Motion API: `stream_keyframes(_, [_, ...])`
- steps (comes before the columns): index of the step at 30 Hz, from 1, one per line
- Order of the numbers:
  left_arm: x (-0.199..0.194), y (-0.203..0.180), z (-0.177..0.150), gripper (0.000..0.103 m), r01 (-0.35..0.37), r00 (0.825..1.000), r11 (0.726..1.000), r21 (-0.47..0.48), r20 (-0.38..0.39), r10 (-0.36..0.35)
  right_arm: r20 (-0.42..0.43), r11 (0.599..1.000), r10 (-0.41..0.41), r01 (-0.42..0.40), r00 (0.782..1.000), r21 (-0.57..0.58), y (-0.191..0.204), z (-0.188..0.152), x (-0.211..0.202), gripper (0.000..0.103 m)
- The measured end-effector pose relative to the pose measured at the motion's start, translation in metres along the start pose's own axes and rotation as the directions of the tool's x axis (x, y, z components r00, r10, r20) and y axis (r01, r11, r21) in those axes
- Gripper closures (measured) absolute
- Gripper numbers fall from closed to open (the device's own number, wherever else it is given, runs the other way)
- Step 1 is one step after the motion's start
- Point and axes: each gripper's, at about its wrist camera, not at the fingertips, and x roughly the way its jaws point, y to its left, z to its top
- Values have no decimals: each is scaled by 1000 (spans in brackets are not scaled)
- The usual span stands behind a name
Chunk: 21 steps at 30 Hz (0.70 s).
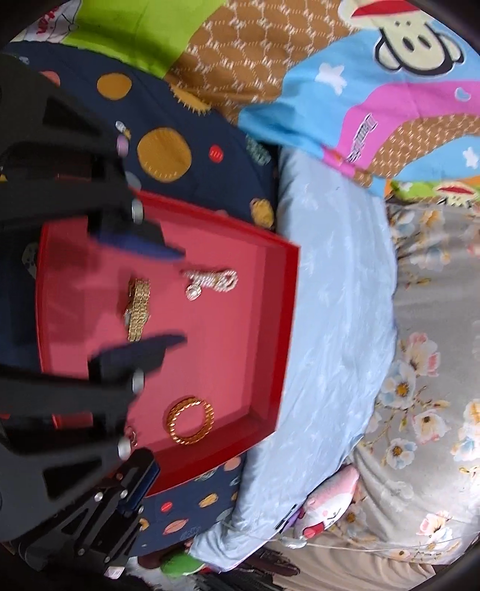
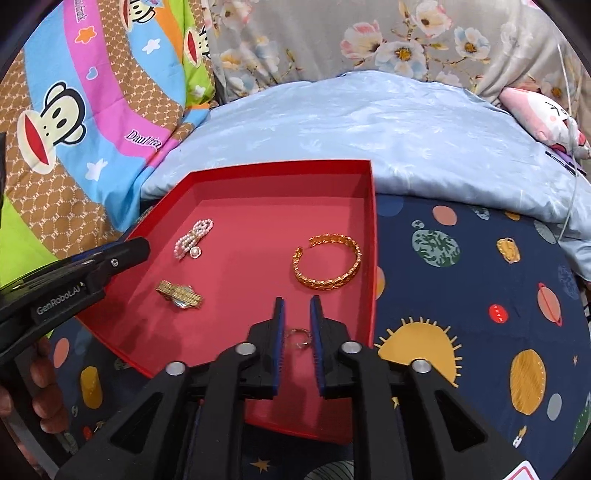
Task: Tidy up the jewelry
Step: 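Carry gold link piece with left gripper while right carries silver ring into tray, release, then withdraw both tools from the tray toward the remaining jewelry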
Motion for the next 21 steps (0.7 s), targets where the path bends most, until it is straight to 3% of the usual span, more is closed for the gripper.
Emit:
stream_keyframes(9, [-35, 18, -14, 52, -24, 1000, 999, -37, 17, 25, 34, 999, 40, -41, 999, 36, -1, -15, -40, 78])
stream_keyframes(21, [-88, 31, -81, 48, -14, 1000, 998, -66, -26, 13, 10, 996, 67, -68, 998, 59, 5, -69, -91, 76])
